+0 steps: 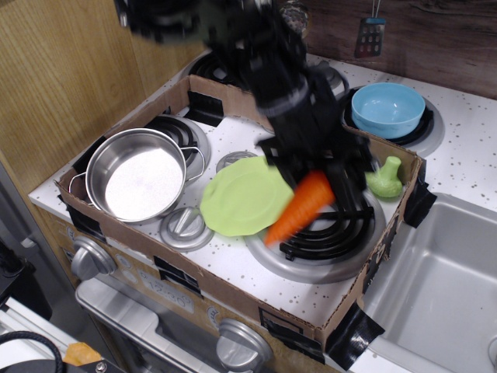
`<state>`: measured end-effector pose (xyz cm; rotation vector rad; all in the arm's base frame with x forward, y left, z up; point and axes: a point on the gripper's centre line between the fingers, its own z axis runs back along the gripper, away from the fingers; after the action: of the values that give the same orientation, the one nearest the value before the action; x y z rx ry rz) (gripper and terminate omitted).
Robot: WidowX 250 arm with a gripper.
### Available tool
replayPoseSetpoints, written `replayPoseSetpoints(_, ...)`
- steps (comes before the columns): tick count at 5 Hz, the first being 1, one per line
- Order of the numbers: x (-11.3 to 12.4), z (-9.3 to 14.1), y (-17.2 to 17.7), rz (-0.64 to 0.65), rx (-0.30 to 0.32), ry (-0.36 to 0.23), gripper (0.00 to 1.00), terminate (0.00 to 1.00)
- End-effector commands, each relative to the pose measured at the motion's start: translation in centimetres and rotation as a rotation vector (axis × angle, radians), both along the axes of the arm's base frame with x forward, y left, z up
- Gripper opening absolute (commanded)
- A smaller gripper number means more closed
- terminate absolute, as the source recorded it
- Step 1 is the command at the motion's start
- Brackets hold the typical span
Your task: Put carrot on plate
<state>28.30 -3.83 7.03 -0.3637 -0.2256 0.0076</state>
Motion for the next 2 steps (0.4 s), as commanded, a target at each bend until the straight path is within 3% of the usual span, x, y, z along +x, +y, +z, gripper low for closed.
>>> replayPoseSetpoints(1, 3.6, 1.5, 4.2, 0.009, 0.099, -0.153, 0.00, 0.00)
replayPoseSetpoints(2, 4.0, 0.2, 4.5, 0.088, 0.103, -0.218, 0.00, 0.00)
